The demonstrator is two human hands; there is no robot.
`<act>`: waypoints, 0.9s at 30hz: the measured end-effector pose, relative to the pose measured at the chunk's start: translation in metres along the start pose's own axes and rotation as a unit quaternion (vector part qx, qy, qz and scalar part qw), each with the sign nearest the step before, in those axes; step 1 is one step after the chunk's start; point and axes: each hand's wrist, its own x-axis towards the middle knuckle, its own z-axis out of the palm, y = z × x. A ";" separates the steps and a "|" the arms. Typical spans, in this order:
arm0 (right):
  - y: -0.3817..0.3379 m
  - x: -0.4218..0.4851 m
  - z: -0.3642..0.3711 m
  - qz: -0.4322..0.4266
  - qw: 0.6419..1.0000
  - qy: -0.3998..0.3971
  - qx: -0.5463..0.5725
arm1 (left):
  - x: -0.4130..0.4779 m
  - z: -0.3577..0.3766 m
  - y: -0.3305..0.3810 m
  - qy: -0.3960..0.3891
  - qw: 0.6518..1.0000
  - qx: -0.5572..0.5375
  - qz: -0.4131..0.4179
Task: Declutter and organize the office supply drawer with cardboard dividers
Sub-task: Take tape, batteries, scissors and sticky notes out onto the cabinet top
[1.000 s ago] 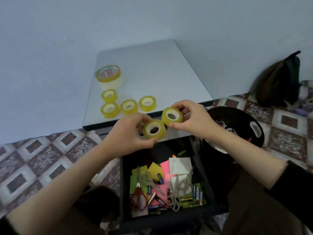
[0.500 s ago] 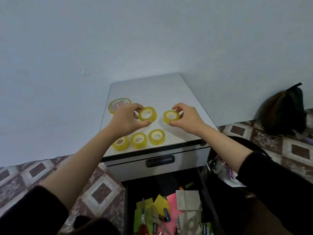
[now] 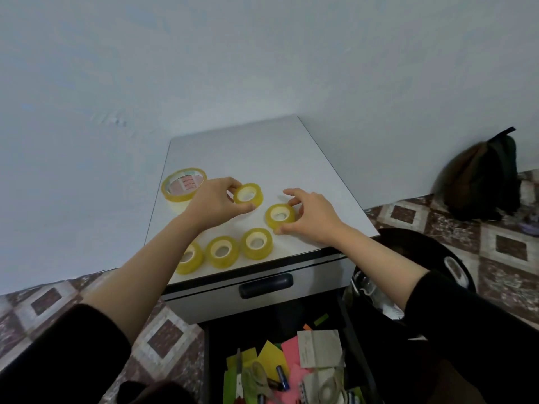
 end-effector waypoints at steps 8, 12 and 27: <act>0.016 0.000 -0.015 0.028 0.994 -0.022 0.107 | 0.031 0.023 0.011 -0.047 0.999 0.012 -0.012; 0.019 0.001 -0.014 0.028 0.991 -0.012 0.133 | 0.039 0.030 0.014 -0.046 0.999 0.014 -0.019; 0.009 -0.021 -0.025 0.099 0.986 0.063 0.122 | -0.002 0.006 0.016 -0.026 1.000 -0.008 -0.002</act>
